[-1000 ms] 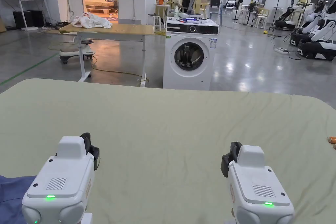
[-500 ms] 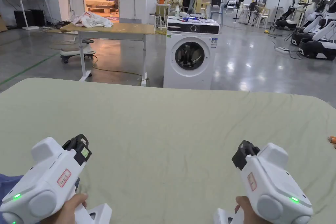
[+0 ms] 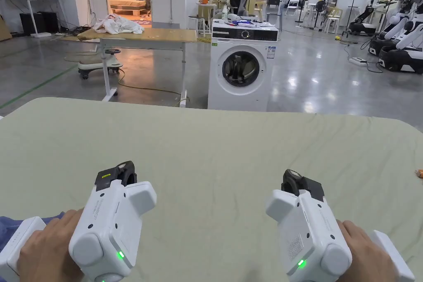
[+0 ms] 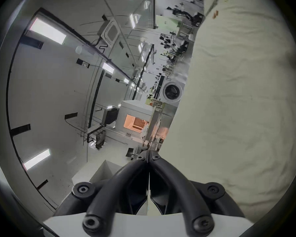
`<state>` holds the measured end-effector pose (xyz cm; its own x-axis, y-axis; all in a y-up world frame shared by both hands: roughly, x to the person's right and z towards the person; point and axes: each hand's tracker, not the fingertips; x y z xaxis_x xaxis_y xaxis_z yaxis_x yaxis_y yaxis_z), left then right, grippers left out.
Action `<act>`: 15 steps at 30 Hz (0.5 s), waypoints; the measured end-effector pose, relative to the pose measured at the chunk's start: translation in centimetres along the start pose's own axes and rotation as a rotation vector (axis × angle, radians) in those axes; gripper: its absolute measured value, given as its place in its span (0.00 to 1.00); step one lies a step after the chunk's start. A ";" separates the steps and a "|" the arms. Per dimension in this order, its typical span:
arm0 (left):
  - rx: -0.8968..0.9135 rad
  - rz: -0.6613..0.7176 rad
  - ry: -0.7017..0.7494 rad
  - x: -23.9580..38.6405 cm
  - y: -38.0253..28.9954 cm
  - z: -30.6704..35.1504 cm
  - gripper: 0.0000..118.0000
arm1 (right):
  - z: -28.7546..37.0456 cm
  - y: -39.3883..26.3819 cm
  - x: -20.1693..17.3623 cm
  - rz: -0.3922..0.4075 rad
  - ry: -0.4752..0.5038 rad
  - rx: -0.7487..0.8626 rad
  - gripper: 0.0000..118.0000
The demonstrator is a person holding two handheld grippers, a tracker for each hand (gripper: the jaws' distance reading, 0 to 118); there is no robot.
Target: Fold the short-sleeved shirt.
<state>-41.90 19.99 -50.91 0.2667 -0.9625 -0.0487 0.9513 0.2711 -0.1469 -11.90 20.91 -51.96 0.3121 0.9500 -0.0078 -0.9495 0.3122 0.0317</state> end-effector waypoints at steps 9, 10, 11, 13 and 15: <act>-0.123 1.091 -0.092 -3.1 -1.5 0.0 0.00 | -0.3 -1.6 1.7 -0.961 0.115 -0.157 0.03; -0.120 1.174 -0.086 -3.1 -1.7 0.1 0.00 | -0.4 -1.9 1.4 -1.033 0.111 -0.153 0.03; -0.105 1.258 -0.098 -3.1 -2.0 0.1 0.00 | -0.4 -2.1 1.3 -1.106 0.107 -0.150 0.03; -0.105 1.357 -0.099 -3.1 -2.2 0.3 0.00 | -0.5 -2.3 1.0 -1.211 0.104 -0.163 0.03; -0.083 1.460 -0.088 -3.2 -2.5 0.4 0.00 | -0.4 -2.5 1.1 -1.300 0.075 -0.174 0.02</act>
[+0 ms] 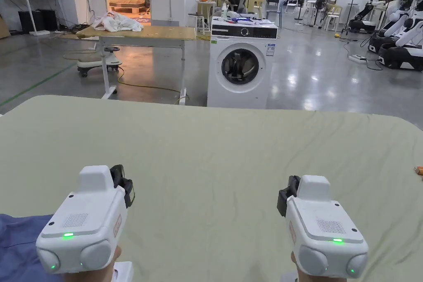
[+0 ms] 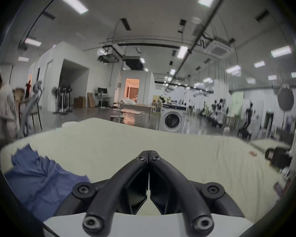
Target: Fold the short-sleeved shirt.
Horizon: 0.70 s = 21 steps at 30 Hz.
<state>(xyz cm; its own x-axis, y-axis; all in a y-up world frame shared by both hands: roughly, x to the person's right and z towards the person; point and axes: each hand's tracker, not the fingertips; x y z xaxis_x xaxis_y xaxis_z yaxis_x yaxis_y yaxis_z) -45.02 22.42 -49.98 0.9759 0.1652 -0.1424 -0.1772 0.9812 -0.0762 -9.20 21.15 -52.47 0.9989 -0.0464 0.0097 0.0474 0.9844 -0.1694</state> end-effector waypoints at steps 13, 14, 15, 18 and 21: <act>0.015 -0.207 -0.003 -0.3 1.4 0.8 0.00 | 0.9 0.9 -1.3 0.104 -0.010 0.031 0.02; 0.006 -0.229 0.003 -0.4 1.4 0.9 0.00 | 1.1 0.9 -1.6 0.115 -0.014 0.028 0.02; 0.003 -0.234 0.002 -0.6 1.5 1.1 0.00 | 1.2 0.8 -1.7 0.122 -0.013 0.028 0.02; -0.020 -0.248 0.019 -1.8 1.5 1.8 0.00 | 1.2 0.6 -2.2 0.144 -0.008 0.027 0.02; -0.052 -0.253 0.050 -4.0 1.4 2.6 0.00 | 1.1 0.4 -2.5 0.150 0.004 0.016 0.02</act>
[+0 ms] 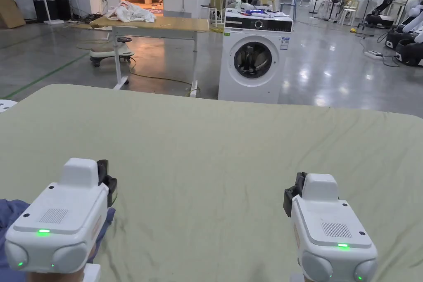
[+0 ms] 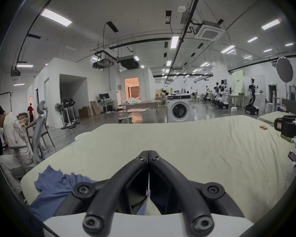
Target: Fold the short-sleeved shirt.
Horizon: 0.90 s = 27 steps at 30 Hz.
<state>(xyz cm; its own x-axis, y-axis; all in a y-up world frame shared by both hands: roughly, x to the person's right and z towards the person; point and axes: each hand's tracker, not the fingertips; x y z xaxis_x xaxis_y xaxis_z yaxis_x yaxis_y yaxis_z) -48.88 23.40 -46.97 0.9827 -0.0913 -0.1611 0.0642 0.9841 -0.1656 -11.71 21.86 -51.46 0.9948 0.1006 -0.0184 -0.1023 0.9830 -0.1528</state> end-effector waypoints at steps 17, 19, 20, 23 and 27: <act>-0.604 0.086 0.087 -21.0 -6.7 -1.1 0.16 | -1.0 -1.4 -2.5 0.023 0.078 -0.062 0.02; -0.695 0.132 0.091 -21.1 -7.2 -1.0 0.65 | -1.1 -1.7 -2.8 0.029 0.086 -0.072 0.02; -0.695 0.166 0.084 -21.3 -7.7 -1.1 0.81 | -1.1 -1.8 -3.0 0.032 0.090 -0.077 0.02; -0.772 0.192 0.055 -21.1 -8.9 -1.6 0.88 | -1.2 -2.1 -3.2 0.042 0.098 -0.086 0.02; -0.852 0.203 0.050 -20.1 -10.7 -2.6 0.85 | -1.1 -2.5 -3.3 0.056 0.103 -0.102 0.02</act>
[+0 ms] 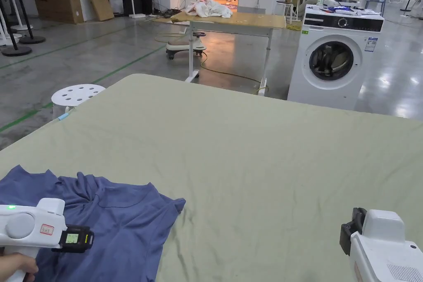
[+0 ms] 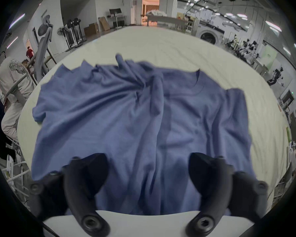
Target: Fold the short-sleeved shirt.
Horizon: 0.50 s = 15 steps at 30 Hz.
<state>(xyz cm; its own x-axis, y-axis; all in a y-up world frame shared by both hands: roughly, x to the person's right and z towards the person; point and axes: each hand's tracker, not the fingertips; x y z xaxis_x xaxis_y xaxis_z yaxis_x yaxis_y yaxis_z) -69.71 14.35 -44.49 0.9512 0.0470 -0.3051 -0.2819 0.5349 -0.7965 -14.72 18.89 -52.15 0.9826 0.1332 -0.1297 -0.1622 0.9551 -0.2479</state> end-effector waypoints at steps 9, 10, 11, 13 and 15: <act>0.069 -0.119 0.088 2.6 -1.6 0.5 0.05 | -0.2 -0.6 0.1 0.006 -0.006 -0.027 0.02; 0.079 -0.142 0.119 2.6 -1.7 0.7 0.00 | -0.3 -0.6 0.1 0.003 -0.004 -0.030 0.02; 0.079 -0.162 0.111 1.8 -1.7 0.2 0.00 | -0.3 -0.7 0.0 0.000 -0.002 -0.032 0.02; 0.088 -0.143 0.084 1.2 -1.9 0.2 0.00 | -0.3 -0.8 0.0 -0.001 0.006 -0.034 0.02; 0.126 -0.085 0.061 0.7 -1.7 0.8 0.00 | -0.3 -0.8 -0.1 0.003 0.008 -0.036 0.02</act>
<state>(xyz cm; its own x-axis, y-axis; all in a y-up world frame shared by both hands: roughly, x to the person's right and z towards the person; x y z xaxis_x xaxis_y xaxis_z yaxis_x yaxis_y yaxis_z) -68.42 14.13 -42.92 0.9604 -0.0528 -0.2736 -0.1787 0.6368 -0.7500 -14.70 18.03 -52.22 0.9814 0.1335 -0.1378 -0.1681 0.9446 -0.2820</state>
